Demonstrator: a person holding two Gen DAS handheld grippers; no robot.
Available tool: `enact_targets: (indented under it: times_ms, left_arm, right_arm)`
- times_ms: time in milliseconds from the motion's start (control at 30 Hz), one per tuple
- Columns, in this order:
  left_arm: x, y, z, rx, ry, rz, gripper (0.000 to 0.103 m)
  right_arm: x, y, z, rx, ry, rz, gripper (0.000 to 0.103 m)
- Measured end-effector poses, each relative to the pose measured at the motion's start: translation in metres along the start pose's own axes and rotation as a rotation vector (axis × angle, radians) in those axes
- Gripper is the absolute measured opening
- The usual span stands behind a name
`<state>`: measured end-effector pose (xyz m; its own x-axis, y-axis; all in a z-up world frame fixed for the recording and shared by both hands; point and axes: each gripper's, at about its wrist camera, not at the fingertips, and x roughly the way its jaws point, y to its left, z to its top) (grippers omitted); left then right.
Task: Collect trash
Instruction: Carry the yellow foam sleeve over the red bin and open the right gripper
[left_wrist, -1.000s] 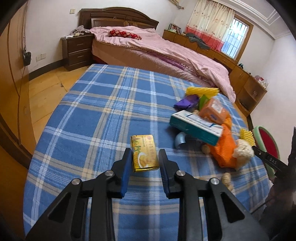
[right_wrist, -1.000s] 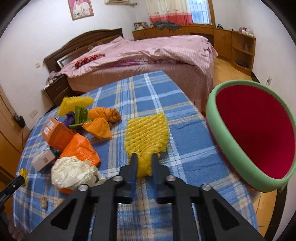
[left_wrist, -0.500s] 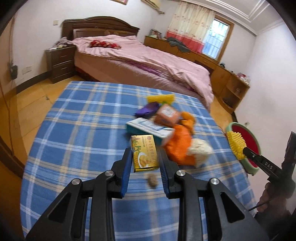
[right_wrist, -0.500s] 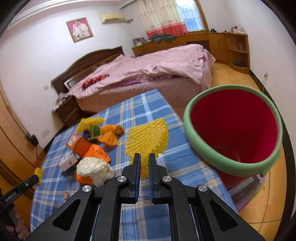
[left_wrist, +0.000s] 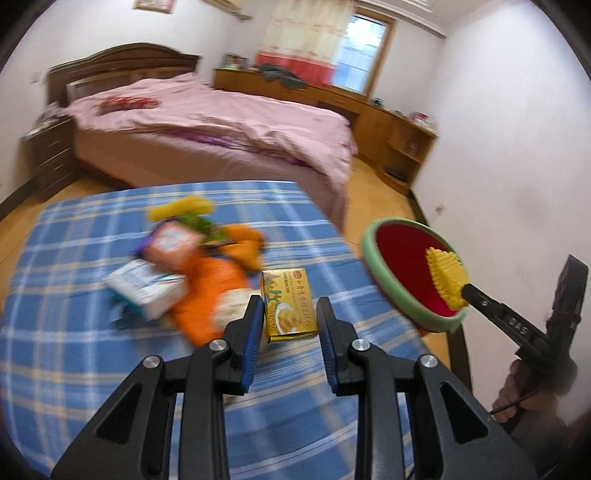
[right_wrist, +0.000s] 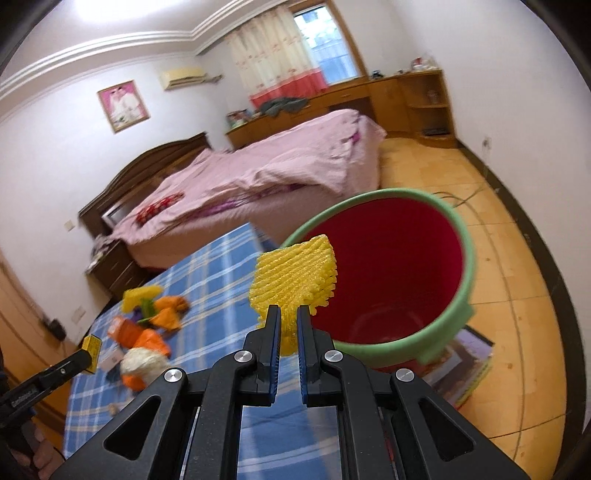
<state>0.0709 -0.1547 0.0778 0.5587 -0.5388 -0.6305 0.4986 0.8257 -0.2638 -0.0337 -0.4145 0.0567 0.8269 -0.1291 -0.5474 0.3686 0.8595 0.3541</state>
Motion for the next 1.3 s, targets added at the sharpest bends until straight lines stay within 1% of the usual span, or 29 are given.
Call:
enact_targets:
  times_ms: [133,367,533,633,767,833,900,933,967,1000,1033,1100,1167,1233,1300]
  left_arm:
    - [0.027,-0.036,0.008,0.074,0.021,-0.052,0.029]
    - [0.077,-0.091,0.022,0.161,0.051,-0.119,0.029]
    - [0.109,-0.124,0.024,0.214,0.066,-0.137,0.029]
    - [0.128,-0.135,0.024,0.235,0.082,-0.141,0.029]
    - [0.150,-0.143,0.022,0.242,0.121,-0.146,0.029]
    - [0.154,-0.143,0.021,0.238,0.128,-0.148,0.029]
    - [0.157,-0.143,0.020,0.236,0.131,-0.152,0.030]
    - [0.159,-0.143,0.020,0.236,0.138,-0.152,0.033]
    - [0.161,-0.143,0.020,0.234,0.144,-0.150,0.040]
    - [0.162,-0.143,0.020,0.231,0.145,-0.148,0.042]
    - [0.162,-0.143,0.021,0.226,0.143,-0.143,0.044]
    - [0.163,-0.141,0.022,0.220,0.144,-0.132,0.044]
    - [0.158,-0.140,0.023,0.211,0.144,-0.121,0.045]
    - [0.154,-0.138,0.024,0.207,0.145,-0.118,0.045]
    - [0.151,-0.135,0.025,0.202,0.144,-0.112,0.045]
  right_arm:
    - [0.002,-0.018,0.004,0.017,-0.019,-0.044,0.008]
    - [0.010,-0.053,0.009,0.049,-0.016,-0.077,0.008]
    - [0.017,-0.068,0.011,0.061,-0.009,-0.083,0.008]
    - [0.022,-0.076,0.011,0.068,-0.002,-0.083,0.008]
    - [0.028,-0.084,0.008,0.078,0.009,-0.085,0.009]
    - [0.031,-0.088,0.007,0.083,0.012,-0.086,0.011]
    - [0.033,-0.090,0.008,0.089,0.015,-0.086,0.011]
    - [0.034,-0.091,0.008,0.091,0.017,-0.086,0.012]
    - [0.036,-0.091,0.008,0.093,0.019,-0.086,0.012]
    - [0.036,-0.092,0.008,0.097,0.019,-0.086,0.013]
    - [0.036,-0.091,0.008,0.100,0.019,-0.086,0.016]
    - [0.037,-0.090,0.009,0.107,0.020,-0.089,0.023]
    - [0.035,-0.088,0.010,0.113,0.012,-0.086,0.024]
    - [0.032,-0.089,0.009,0.119,0.004,-0.077,0.036]
    - [0.029,-0.088,0.008,0.126,0.000,-0.064,0.036]
